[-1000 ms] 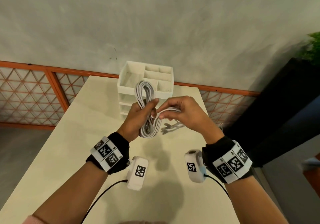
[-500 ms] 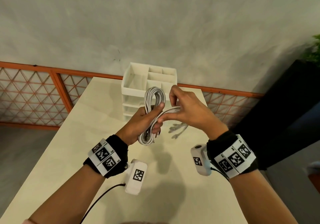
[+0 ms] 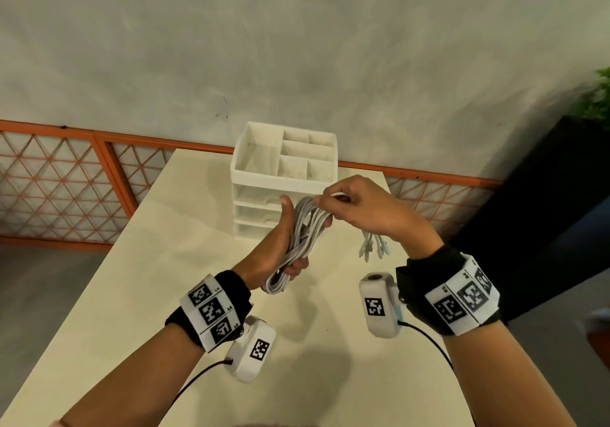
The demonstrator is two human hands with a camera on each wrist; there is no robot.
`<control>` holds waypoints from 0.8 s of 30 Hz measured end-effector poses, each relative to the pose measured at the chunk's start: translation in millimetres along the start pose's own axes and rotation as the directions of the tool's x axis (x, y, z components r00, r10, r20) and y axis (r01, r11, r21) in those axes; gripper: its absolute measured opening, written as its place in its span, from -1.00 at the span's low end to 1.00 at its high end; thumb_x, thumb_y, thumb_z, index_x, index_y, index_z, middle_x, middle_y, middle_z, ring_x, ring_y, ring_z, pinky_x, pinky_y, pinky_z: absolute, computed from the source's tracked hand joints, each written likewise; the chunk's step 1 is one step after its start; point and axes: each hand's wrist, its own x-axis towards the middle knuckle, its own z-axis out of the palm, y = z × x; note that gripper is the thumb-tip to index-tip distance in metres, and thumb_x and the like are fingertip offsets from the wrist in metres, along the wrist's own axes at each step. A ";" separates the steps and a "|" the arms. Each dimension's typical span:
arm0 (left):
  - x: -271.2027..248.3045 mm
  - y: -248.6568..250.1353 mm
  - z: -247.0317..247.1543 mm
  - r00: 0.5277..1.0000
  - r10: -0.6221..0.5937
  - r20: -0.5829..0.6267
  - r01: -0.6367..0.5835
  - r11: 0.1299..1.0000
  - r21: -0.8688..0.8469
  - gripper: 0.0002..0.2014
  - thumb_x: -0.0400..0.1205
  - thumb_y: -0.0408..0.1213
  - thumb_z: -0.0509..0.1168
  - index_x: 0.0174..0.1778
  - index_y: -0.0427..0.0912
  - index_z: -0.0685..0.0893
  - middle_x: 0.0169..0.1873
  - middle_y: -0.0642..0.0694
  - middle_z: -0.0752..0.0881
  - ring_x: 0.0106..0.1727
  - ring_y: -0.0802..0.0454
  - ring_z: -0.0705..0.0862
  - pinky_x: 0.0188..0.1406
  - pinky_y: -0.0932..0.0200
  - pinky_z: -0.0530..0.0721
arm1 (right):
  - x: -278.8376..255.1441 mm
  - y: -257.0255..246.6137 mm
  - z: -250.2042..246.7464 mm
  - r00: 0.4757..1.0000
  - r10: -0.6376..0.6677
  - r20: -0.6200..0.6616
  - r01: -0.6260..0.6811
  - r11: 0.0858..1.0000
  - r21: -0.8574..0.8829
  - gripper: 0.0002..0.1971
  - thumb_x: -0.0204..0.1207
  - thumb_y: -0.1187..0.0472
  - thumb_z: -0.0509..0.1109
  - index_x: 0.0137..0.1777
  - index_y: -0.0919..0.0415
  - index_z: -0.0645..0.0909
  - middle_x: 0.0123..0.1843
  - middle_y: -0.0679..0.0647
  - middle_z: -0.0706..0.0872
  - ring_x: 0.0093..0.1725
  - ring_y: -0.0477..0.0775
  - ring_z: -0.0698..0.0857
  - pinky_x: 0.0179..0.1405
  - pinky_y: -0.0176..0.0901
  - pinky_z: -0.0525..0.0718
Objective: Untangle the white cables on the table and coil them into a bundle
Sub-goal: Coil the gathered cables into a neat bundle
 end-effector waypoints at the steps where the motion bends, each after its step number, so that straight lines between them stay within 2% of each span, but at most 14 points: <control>1: 1.2 -1.2 1.6 1.000 -0.015 0.004 0.015 1.000 -0.010 -0.17 0.49 0.42 -0.46 -0.51 -0.03 0.57 -0.72 0.03 0.33 -0.71 0.15 0.27 -0.62 0.28 0.19 | 3.2 -0.4 0.9 1.000 0.012 -0.009 -0.011 0.999 0.038 -0.61 0.61 0.13 0.32 -0.49 0.10 0.59 -0.65 -0.17 0.56 -0.61 -0.17 0.43 -0.53 -0.47 0.30; 3: 2.4 -5.2 3.7 1.000 -0.008 0.025 0.007 1.000 0.012 -0.23 0.46 0.46 -0.40 -0.49 -0.04 0.50 -0.69 -0.04 0.34 -0.70 0.13 0.30 -0.59 0.25 0.22 | 9.6 1.2 2.9 0.999 0.038 -0.031 -0.035 0.995 0.099 -0.58 0.57 0.14 0.38 -0.57 0.09 0.52 -0.69 -0.14 0.47 -0.63 -0.18 0.40 -0.53 -0.44 0.30; 5: 1.2 -8.1 3.8 0.999 0.031 0.039 -0.034 0.997 0.067 -0.35 0.51 0.47 -0.17 -0.37 -0.05 0.46 -0.60 -0.06 0.32 -0.66 0.12 0.31 -0.59 0.24 0.25 | 15.0 3.6 6.2 0.996 0.075 -0.049 -0.067 0.987 0.144 -0.61 0.51 0.15 0.44 -0.54 0.25 0.56 -0.66 -0.09 0.47 -0.62 -0.17 0.37 -0.51 -0.35 0.33; 6: 0.8 -8.5 3.0 0.998 0.052 0.034 -0.056 0.992 0.112 -0.44 0.53 0.41 0.03 -0.32 -0.08 0.43 -0.57 -0.05 0.32 -0.64 0.12 0.31 -0.60 0.24 0.28 | 17.6 4.2 7.9 0.994 0.095 -0.052 -0.085 0.982 0.169 -0.64 0.48 0.17 0.45 -0.49 0.35 0.59 -0.64 -0.01 0.48 -0.62 -0.15 0.38 -0.51 -0.33 0.35; 8: 1.5 -11.4 2.3 0.998 0.067 0.000 -0.065 0.970 0.236 -0.59 0.54 0.09 0.34 -0.30 -0.14 0.38 -0.59 -0.01 0.34 -0.64 0.11 0.32 -0.62 0.25 0.33 | 21.4 5.7 11.8 0.991 0.125 -0.042 -0.114 0.971 0.211 -0.67 0.47 0.21 0.46 -0.42 0.44 0.62 -0.63 0.08 0.50 -0.65 -0.15 0.38 -0.55 -0.38 0.37; 10: 4.8 -17.1 0.8 0.998 0.053 -0.041 -0.037 0.949 0.312 -0.71 0.58 -0.15 0.34 -0.30 -0.19 0.39 -0.65 0.01 0.38 -0.67 0.10 0.33 -0.62 0.25 0.37 | 24.5 5.5 14.8 0.991 0.132 -0.024 -0.123 0.965 0.230 -0.71 0.47 0.21 0.47 -0.42 0.37 0.63 -0.64 0.09 0.52 -0.67 -0.15 0.38 -0.59 -0.41 0.36; 12: 6.7 -19.5 -1.1 0.999 0.026 -0.044 -0.014 0.966 0.258 -0.80 0.60 -0.23 0.26 -0.28 -0.22 0.44 -0.62 -0.09 0.38 -0.66 0.07 0.32 -0.61 0.26 0.35 | 27.1 5.9 16.9 0.991 0.129 -0.031 -0.118 0.964 0.238 -0.68 0.49 0.16 0.46 -0.46 0.27 0.61 -0.67 0.03 0.52 -0.68 -0.16 0.39 -0.59 -0.43 0.36; 13: 6.5 -18.7 -3.1 0.999 0.019 -0.037 -0.011 0.979 0.203 -0.81 0.59 -0.24 0.23 -0.29 -0.23 0.45 -0.57 -0.15 0.36 -0.65 0.05 0.31 -0.61 0.27 0.33 | 27.8 6.7 16.9 0.990 0.130 -0.053 -0.114 0.963 0.244 -0.67 0.51 0.11 0.45 -0.45 0.23 0.60 -0.68 -0.02 0.52 -0.69 -0.17 0.39 -0.59 -0.47 0.36; 15: 6.0 -15.3 -10.2 1.000 0.027 -0.009 -0.026 0.996 0.085 -0.76 0.63 -0.25 0.20 -0.34 -0.25 0.45 -0.57 -0.15 0.34 -0.64 0.04 0.28 -0.60 0.27 0.31 | 27.0 11.4 13.6 0.985 0.146 -0.096 -0.114 0.952 0.285 -0.73 0.53 -0.03 0.41 -0.26 0.15 0.59 -0.67 -0.11 0.48 -0.66 -0.19 0.42 -0.55 -0.49 0.37; 17: 4.8 -10.7 -19.3 0.999 0.045 0.025 -0.044 0.999 -0.023 -0.72 0.65 -0.21 0.19 -0.36 -0.25 0.48 -0.65 -0.11 0.36 -0.68 0.05 0.25 -0.61 0.28 0.33 | 22.7 20.7 9.6 0.988 0.131 -0.085 -0.093 0.929 0.357 -0.74 0.56 -0.09 0.34 -0.03 0.11 0.50 -0.55 -0.11 0.42 -0.55 -0.13 0.40 -0.44 -0.35 0.37; 19: 4.9 -7.7 -27.8 0.998 0.047 0.042 -0.043 0.995 -0.091 -0.71 0.60 -0.13 0.20 -0.35 -0.25 0.50 -0.69 -0.07 0.37 -0.70 0.05 0.23 -0.60 0.28 0.32 | 16.5 31.8 10.1 0.996 0.046 -0.070 -0.012 0.910 0.415 -0.78 0.64 0.00 0.25 0.17 0.10 0.50 -0.45 -0.02 0.38 -0.44 -0.06 0.37 -0.34 -0.21 0.40; 21: 6.6 -7.8 -32.8 0.999 0.033 0.034 -0.028 0.989 -0.142 -0.71 0.55 -0.09 0.21 -0.37 -0.24 0.51 -0.72 -0.07 0.36 -0.72 0.06 0.23 -0.59 0.27 0.30 | 10.3 41.3 16.8 0.996 -0.033 -0.081 0.064 0.907 0.416 -0.70 0.67 0.10 0.20 0.37 0.00 0.53 -0.39 0.08 0.35 -0.37 0.01 0.34 -0.31 -0.21 0.44; 24: 9.6 -9.2 -35.9 1.000 0.015 -0.011 -0.016 0.984 -0.175 -0.70 0.52 -0.05 0.23 -0.38 -0.23 0.51 -0.73 -0.06 0.35 -0.73 0.05 0.23 -0.59 0.24 0.33 | 8.5 48.0 34.7 0.982 -0.011 -0.191 0.101 0.879 0.465 -0.68 0.66 0.17 0.23 0.36 -0.07 0.59 -0.42 -0.08 0.38 -0.42 -0.08 0.31 -0.44 -0.34 0.38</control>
